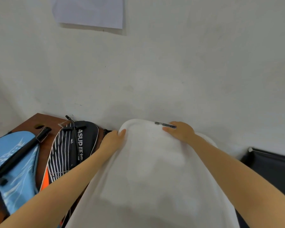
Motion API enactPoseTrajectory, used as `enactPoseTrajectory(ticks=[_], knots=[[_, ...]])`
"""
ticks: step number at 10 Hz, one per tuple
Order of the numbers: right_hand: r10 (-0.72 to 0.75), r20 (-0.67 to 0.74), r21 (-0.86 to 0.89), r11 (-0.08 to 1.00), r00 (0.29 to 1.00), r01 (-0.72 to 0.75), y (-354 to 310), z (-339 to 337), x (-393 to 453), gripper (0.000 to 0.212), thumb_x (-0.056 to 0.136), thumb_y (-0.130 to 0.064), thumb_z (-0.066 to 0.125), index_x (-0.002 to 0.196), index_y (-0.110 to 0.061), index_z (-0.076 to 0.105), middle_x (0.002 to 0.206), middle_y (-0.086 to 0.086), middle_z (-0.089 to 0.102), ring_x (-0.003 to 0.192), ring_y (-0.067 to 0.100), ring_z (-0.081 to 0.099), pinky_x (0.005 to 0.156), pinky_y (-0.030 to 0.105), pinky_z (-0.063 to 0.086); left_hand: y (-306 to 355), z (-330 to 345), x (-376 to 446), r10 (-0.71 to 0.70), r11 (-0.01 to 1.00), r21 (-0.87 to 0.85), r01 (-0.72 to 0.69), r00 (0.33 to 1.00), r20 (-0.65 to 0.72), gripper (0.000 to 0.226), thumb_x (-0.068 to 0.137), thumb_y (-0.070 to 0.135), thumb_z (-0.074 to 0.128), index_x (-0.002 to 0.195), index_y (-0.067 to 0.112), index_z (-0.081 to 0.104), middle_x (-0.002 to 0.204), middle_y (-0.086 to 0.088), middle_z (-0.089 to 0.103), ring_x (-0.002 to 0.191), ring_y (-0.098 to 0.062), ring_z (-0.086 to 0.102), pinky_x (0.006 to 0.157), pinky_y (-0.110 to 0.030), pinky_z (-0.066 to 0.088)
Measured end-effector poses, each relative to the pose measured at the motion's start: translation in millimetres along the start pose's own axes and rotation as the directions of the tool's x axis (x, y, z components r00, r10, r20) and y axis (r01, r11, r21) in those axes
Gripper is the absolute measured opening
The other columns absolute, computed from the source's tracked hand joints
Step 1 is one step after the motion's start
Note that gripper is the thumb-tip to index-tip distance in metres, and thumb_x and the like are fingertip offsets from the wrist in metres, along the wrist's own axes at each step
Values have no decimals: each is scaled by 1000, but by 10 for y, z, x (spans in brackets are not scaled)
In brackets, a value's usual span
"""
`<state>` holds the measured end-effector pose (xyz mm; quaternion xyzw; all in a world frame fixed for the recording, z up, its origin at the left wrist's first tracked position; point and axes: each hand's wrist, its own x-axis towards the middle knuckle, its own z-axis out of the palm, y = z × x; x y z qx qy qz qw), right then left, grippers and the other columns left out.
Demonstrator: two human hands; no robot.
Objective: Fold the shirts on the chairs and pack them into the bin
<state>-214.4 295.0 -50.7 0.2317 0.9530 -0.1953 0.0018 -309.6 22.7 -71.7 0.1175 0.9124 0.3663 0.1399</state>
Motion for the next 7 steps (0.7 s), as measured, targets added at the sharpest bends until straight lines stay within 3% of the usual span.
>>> enactPoseTrajectory(ticks=[1, 2, 3, 4, 5, 6, 7], knots=[[0, -75, 1, 1000, 997, 0, -1, 19, -49, 36, 92, -61, 49, 98, -28, 64, 91, -7, 65, 86, 16, 59, 74, 30, 43, 25, -17, -37, 40, 999, 15, -40, 999, 0, 49, 102, 44, 35, 94, 1, 58, 94, -16, 60, 87, -30, 55, 74, -32, 38], [-11, -126, 2, 1000, 992, 11, -31, 67, -114, 35, 93, -57, 49, 103, -29, 68, 97, -6, 68, 94, 18, 63, 74, 30, 43, 32, -33, -56, 61, 997, 42, -60, 998, -25, 52, 103, 38, 33, 61, 8, 38, 67, -8, 50, 73, -28, 46, 62, -35, 30], [-28, -271, 2, 1000, 962, 29, -79, 177, -236, 33, 97, -47, 50, 114, -26, 69, 110, -1, 70, 105, 21, 62, 90, 33, 43, 54, -31, -85, 54, 998, 21, -53, 997, -61, 51, 101, 35, 36, 57, 10, 29, 56, -4, 36, 58, -22, 35, 52, -35, 22], [-2, -268, 45, 999, 963, 14, -117, 189, -328, 36, 96, -39, 53, 123, -18, 65, 119, 2, 67, 112, 23, 59, 95, 31, 39, 77, -63, -155, 61, 998, 38, -58, 994, -90, 49, 99, 34, 40, 57, 10, 30, 55, -5, 33, 53, -22, 32, 52, -34, 24], [118, -223, 487, 873, 968, 6, -247, 3, -528, 24, 97, -31, 54, 104, -14, 69, 99, 0, 65, 94, 18, 58, 76, 27, 40, 179, -160, -267, 113, 992, -33, -122, 971, -210, 38, 96, 23, 42, 68, -2, 47, 69, -24, 48, 68, -43, 44, 61, -42, 41], [122, -229, 738, 669, 966, 91, -379, -359, -700, 17, 96, -21, 55, 97, -10, 68, 91, 4, 66, 84, 15, 60, 75, 28, 46, 541, -292, -414, 87, 937, -322, -139, 981, -172, 38, 102, 24, 34, 84, 8, 64, 84, -5, 59, 80, -24, 54, 77, -36, 42], [58, -357, 784, 561, 932, 266, -502, -911, -1177, 22, 98, -19, 51, 86, -12, 69, 77, 0, 65, 66, 10, 59, 63, 22, 47, 1204, -517, -720, 172, 739, -655, -160, 984, -46, 43, 105, 27, 33, 82, 13, 67, 80, -3, 60, 66, -15, 55, 67, -25, 46]])
